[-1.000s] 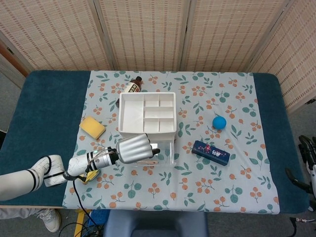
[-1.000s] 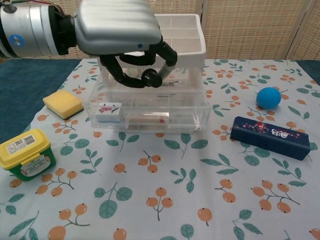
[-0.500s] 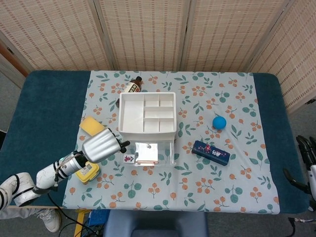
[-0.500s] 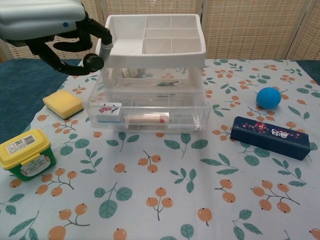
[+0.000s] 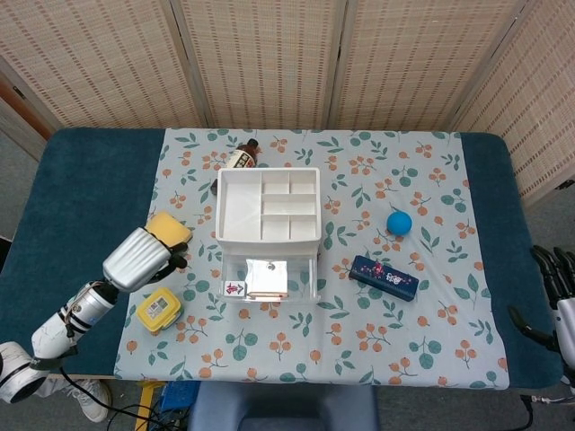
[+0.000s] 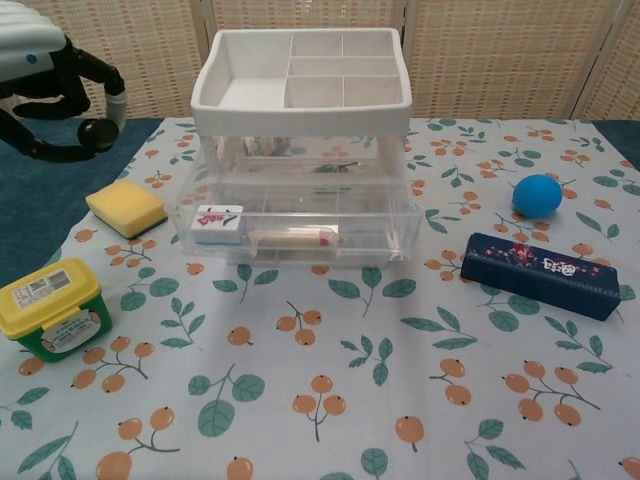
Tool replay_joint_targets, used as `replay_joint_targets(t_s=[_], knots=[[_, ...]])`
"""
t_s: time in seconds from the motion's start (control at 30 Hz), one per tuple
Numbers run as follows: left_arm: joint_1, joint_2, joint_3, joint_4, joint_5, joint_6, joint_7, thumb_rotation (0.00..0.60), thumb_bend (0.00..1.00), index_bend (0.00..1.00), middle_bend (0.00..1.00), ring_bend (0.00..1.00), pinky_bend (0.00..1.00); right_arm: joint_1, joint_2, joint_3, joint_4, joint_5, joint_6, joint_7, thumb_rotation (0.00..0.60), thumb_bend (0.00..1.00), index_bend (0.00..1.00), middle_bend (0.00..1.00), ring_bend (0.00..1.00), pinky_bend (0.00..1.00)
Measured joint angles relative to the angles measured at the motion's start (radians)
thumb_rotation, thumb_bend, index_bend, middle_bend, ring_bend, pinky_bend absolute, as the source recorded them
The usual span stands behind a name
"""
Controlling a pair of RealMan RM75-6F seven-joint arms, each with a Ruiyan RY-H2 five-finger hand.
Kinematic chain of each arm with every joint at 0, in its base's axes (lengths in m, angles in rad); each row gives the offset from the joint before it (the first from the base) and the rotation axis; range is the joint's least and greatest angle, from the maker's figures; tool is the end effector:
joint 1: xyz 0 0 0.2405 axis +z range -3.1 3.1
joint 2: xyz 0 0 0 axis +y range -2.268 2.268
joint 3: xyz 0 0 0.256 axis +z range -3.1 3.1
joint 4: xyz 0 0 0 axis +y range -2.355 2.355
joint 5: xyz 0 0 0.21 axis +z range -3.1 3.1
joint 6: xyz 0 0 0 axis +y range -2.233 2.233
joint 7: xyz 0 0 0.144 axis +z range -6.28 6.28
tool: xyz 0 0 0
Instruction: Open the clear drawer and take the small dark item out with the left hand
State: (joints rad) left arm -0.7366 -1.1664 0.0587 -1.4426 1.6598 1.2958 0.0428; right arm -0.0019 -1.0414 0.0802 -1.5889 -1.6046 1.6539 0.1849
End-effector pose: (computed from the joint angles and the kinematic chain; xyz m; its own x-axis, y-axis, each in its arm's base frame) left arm -0.1796 0.3292 0.1133 0.6151 -0.1240 0.7786 0.5468 -0.6444 -0.5346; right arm -0.3078 -0.1582 0.2052 0.3123 0.1527 0.9376 -0.9438 -0.0626 0.3246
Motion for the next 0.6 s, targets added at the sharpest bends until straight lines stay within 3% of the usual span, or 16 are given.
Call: replay_joint_targets(t_s=[0.6], knots=[[0.076,-0.045,-0.016,0.109,-0.127,-0.142,-0.075,0.6,0.28,0.58,0.92,1.0,1.0,0.01,-0.002,-0.004,-0.007,-0.009,-0.007,-0.008,0.6,0.3,0.0,0.08,0.0,0.01]])
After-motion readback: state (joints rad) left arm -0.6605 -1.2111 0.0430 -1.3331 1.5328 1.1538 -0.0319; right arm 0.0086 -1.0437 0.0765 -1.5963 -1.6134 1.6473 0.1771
